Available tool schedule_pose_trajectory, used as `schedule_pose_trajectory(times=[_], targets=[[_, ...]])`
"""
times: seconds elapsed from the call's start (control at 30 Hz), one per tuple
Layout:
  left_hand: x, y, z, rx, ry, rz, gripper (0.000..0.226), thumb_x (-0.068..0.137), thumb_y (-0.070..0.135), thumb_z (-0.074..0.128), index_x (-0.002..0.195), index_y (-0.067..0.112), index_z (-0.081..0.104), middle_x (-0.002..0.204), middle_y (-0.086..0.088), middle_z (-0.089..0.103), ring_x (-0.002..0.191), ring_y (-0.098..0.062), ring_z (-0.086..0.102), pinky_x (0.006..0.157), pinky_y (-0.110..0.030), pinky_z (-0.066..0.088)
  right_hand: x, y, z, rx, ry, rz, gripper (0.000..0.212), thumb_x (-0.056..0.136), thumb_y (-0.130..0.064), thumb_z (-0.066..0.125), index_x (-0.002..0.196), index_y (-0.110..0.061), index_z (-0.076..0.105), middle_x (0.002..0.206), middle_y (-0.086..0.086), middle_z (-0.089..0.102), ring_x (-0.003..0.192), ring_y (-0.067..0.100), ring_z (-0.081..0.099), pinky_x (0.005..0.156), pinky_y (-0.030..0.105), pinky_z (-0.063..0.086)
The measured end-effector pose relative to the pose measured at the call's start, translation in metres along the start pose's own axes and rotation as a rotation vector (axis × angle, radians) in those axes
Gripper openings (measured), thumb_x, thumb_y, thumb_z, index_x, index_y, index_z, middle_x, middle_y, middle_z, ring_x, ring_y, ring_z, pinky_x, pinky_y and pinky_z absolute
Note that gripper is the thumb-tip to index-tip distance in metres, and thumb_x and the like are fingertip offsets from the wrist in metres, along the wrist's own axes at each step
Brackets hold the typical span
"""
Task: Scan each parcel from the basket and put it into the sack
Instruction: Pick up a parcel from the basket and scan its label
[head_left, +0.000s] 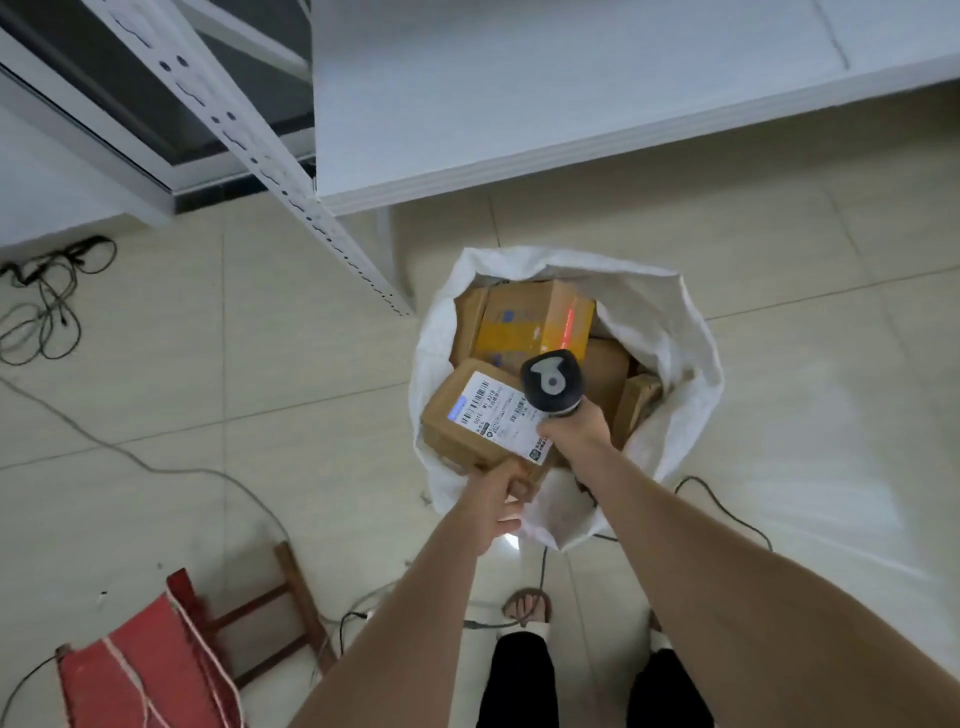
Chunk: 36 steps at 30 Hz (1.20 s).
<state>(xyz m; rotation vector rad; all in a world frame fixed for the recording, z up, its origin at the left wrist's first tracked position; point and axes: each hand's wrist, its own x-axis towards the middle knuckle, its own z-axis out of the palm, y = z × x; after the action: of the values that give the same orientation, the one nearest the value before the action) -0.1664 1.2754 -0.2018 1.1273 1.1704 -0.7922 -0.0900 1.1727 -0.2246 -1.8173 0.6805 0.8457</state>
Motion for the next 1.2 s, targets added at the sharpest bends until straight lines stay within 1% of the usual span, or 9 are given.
schedule_pose_trajectory(times=[0.13, 0.2, 0.27, 0.43, 0.53, 0.67, 0.87, 1.13, 1.2], targets=[[0.027, -0.001, -0.025, 0.095, 0.252, 0.187, 0.033, 0.068, 0.027, 0.068, 0.096, 0.011, 0.06, 0.076, -0.001, 0.064, 0.073, -0.022, 0.062, 0.071, -0.03, 0.051, 0.014, 0.015, 0.031, -0.11, 0.035, 0.032, 0.039, 0.083, -0.005, 0.062, 0.12, -0.017, 0.056, 0.13, 0.011, 0.037, 0.079, 0.022, 0.054, 0.084, 0.031, 0.051], [0.034, 0.007, -0.038, 0.345, 0.549, 0.411, 0.042, 0.072, 0.022, 0.07, 0.107, 0.008, 0.052, 0.094, -0.001, 0.056, 0.079, -0.023, 0.057, 0.074, -0.029, 0.047, 0.016, 0.018, 0.038, -0.131, 0.08, 0.092, 0.04, 0.086, -0.009, 0.059, 0.124, -0.021, 0.055, 0.135, 0.012, 0.031, 0.079, 0.025, 0.056, 0.083, 0.033, 0.052], [0.041, 0.013, -0.046, 0.563, 0.623, 0.534, 0.045, 0.081, 0.015, 0.066, 0.121, 0.013, 0.044, 0.11, -0.005, 0.044, 0.083, -0.028, 0.057, 0.079, -0.034, 0.047, 0.021, 0.021, 0.039, -0.113, 0.123, 0.109, 0.038, 0.088, -0.012, 0.057, 0.124, -0.023, 0.055, 0.136, 0.011, 0.031, 0.073, 0.023, 0.055, 0.076, 0.033, 0.049], [0.077, 0.018, -0.053, 0.806, 0.473, 0.438, 0.052, 0.092, 0.028, 0.05, 0.142, 0.032, 0.036, 0.133, -0.01, 0.047, 0.115, -0.031, 0.054, 0.098, -0.041, 0.044, 0.04, 0.036, 0.039, -0.124, 0.005, 0.111, 0.035, 0.079, -0.017, 0.073, 0.111, -0.017, 0.059, 0.129, 0.007, 0.052, 0.097, 0.021, 0.059, 0.091, 0.036, 0.052], [0.08, 0.02, -0.052, 0.811, 0.59, 0.446, 0.045, 0.096, 0.034, 0.043, 0.14, 0.033, 0.037, 0.128, -0.012, 0.045, 0.113, -0.033, 0.053, 0.094, -0.043, 0.043, 0.036, 0.048, 0.025, -0.073, 0.203, 0.084, 0.022, 0.085, -0.021, 0.061, 0.107, -0.023, 0.059, 0.119, 0.001, 0.041, 0.086, 0.02, 0.051, 0.086, 0.03, 0.042], [0.079, 0.036, -0.049, 0.658, 0.833, 0.468, 0.05, 0.091, 0.03, 0.055, 0.137, 0.02, 0.04, 0.134, -0.018, 0.033, 0.122, -0.037, 0.038, 0.096, -0.043, 0.038, 0.032, 0.051, -0.018, -0.027, 0.506, 0.194, 0.032, 0.087, -0.033, 0.055, 0.118, -0.025, 0.06, 0.127, 0.01, 0.037, 0.11, 0.033, 0.047, 0.097, 0.042, 0.042], [0.124, 0.064, -0.049, 0.496, 0.73, 0.29, 0.09, 0.082, 0.041, 0.068, 0.15, 0.021, 0.012, 0.145, -0.021, 0.031, 0.132, -0.04, 0.034, 0.106, -0.049, 0.032, 0.068, 0.073, -0.057, 0.165, 0.347, 0.328, 0.044, 0.082, -0.025, 0.068, 0.121, -0.009, 0.056, 0.126, 0.014, 0.051, 0.088, 0.029, 0.056, 0.07, 0.036, 0.048], [0.113, 0.086, -0.026, 0.58, 0.68, 0.317, 0.041, 0.102, 0.017, 0.037, 0.135, -0.007, 0.043, 0.139, -0.024, 0.045, 0.129, -0.037, 0.042, 0.104, -0.039, 0.035, 0.056, 0.078, -0.059, 0.372, 0.307, 0.157, 0.007, 0.085, -0.006, 0.061, 0.091, -0.006, 0.058, 0.078, 0.011, 0.057, 0.07, 0.021, 0.056, 0.062, 0.03, 0.047], [0.08, 0.105, -0.02, 0.494, 0.444, 0.219, 0.045, 0.098, 0.009, 0.038, 0.14, -0.006, 0.034, 0.142, -0.025, 0.039, 0.132, -0.038, 0.038, 0.1, -0.029, 0.038, 0.03, 0.065, -0.071, 0.295, 0.345, 0.091, 0.006, 0.085, -0.01, 0.061, 0.091, -0.007, 0.059, 0.074, 0.007, 0.057, 0.067, 0.018, 0.055, 0.055, 0.025, 0.042]])
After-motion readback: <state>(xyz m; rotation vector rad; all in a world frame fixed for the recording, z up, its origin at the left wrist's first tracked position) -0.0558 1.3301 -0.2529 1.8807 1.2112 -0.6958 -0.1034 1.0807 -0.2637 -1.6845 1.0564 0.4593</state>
